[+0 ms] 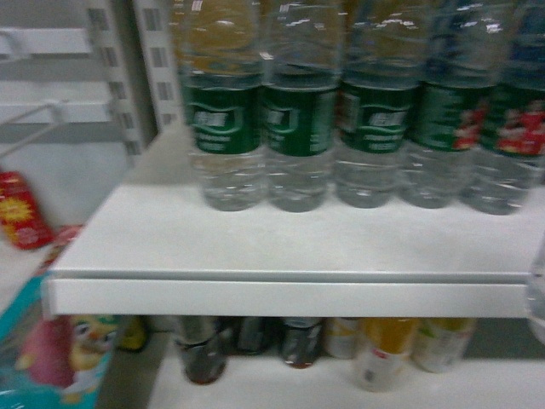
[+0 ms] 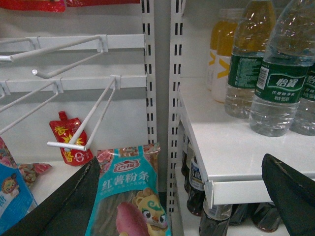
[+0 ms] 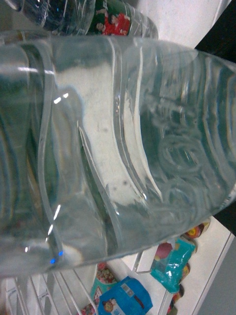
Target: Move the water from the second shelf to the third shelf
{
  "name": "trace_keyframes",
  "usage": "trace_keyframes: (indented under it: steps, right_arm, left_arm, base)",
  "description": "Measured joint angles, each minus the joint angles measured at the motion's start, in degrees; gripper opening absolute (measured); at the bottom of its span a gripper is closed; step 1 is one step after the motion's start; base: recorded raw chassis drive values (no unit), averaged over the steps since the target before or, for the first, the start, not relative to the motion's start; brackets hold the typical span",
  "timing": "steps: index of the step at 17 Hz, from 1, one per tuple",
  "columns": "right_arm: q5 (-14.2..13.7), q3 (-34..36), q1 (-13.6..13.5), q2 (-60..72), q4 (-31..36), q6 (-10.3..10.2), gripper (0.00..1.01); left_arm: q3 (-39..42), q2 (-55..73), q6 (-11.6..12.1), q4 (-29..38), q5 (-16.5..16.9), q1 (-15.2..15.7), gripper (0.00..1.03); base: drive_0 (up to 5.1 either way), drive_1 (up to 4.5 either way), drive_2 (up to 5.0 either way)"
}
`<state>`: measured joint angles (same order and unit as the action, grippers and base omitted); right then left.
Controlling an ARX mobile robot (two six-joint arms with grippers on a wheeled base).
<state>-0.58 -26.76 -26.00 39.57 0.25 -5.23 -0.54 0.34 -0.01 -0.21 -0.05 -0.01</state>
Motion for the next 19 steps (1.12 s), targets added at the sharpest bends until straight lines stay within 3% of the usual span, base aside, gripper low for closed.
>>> trace_keyframes:
  steps: [3,8,10,13,19]
  right_arm:
    - [-2.64,0.07,-2.29,7.15,7.41,-2.01,0.41]
    - [-1.53,0.37,-3.19,16.06,12.70,-3.10,0.41]
    - [-0.20,0.42,-2.27,18.05,13.51,-3.76,0.41]
    - [-0.50,0.42,1.44,22.43,18.38,-5.27,0.41]
    - [1.42,-2.67,1.22,29.86,26.21,-8.94,0.41]
  left_arm:
    - [0.00,0.00,0.00,0.00,0.00,0.00,0.98]
    - [0.00,0.00,0.00,-0.02,0.00,0.00,0.98]
    - [0.00,0.00,0.00,-0.02,-0.02,0.00,0.98]
    - [0.00,0.00,0.00,-0.02,0.00,0.00,0.98]
    - [0.00,0.00,0.00,0.00,0.00,0.00,0.98]
  base:
    - [0.0,0.00,0.0]
    - [0.0,0.00,0.0]
    - [0.0,0.00,0.0]
    - [0.0,0.00,0.0]
    - [0.0,0.00,0.0]
